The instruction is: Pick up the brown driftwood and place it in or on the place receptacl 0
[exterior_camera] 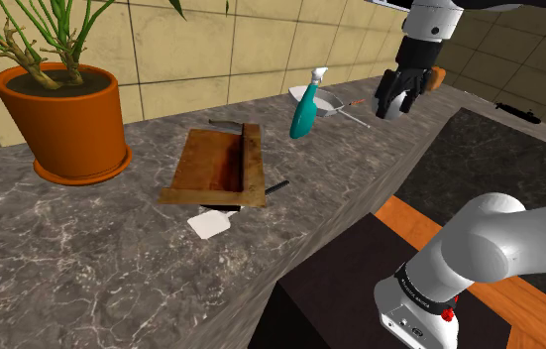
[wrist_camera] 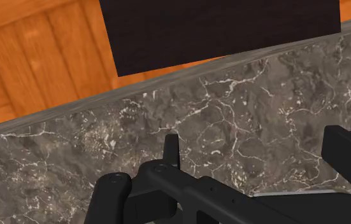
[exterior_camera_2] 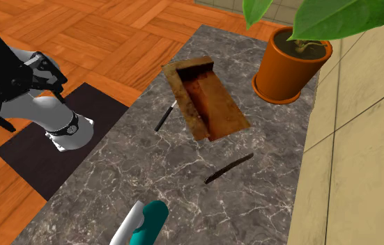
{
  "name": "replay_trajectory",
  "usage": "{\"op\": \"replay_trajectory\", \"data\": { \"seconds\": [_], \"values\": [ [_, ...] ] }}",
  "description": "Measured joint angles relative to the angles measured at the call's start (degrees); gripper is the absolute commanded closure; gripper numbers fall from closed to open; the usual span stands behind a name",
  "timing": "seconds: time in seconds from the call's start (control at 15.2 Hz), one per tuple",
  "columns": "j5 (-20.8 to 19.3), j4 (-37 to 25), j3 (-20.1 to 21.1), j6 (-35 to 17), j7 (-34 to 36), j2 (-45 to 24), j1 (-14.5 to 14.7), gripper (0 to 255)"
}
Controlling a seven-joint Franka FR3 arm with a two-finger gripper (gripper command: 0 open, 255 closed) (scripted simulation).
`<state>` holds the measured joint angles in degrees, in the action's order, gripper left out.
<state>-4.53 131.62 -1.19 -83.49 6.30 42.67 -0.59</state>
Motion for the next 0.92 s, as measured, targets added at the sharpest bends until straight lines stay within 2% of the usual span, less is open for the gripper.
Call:
{"op": "replay_trajectory", "data": {
  "seconds": [0.13,0.33,0.92],
  "values": [
    [-0.2,0.0,-0.2,-0.9,-0.7,-0.8,0.2,0],
    [-1.1,-0.7,-1.0,-4.9,-4.5,-4.9,1.6,0],
    [-2.5,-7.0,-2.5,-18.0,-17.3,-21.8,5.9,0]
  ]
}}
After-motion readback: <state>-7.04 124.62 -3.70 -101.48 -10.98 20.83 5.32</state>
